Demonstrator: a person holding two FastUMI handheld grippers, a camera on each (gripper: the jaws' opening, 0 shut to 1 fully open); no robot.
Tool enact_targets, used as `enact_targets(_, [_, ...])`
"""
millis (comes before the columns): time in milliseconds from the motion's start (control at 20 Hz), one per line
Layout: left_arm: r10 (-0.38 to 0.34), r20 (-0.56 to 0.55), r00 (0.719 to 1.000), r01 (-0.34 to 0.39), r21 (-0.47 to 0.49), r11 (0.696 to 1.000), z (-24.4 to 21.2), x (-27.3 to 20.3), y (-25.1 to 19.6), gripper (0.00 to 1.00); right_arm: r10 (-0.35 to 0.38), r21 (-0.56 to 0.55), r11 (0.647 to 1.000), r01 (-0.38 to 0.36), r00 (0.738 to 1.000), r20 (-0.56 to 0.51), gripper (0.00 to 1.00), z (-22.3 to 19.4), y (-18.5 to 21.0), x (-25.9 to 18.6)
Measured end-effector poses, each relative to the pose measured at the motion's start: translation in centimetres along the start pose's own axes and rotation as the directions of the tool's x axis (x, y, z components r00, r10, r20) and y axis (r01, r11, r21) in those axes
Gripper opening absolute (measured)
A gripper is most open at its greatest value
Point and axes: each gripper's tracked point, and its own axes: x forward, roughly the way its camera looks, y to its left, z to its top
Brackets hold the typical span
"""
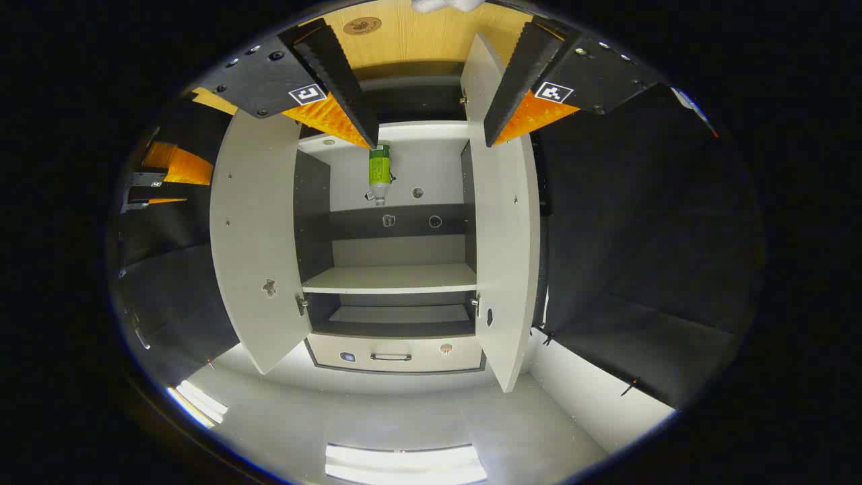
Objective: Grasp the bottle in the cabinet with the left hand and place it on the coaster, then close the right door with the right hand and the left door with the left hand.
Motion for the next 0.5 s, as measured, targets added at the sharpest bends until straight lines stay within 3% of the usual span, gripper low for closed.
enact_targets(500, [0.004,0.004,1.000,-0.004,0.006,1.000,-0.1,2.2,-0.5,0.96,0.015,0.011,1.000,-0.015,1.000,0.001,0.83,-0.2,-0.4,1.3])
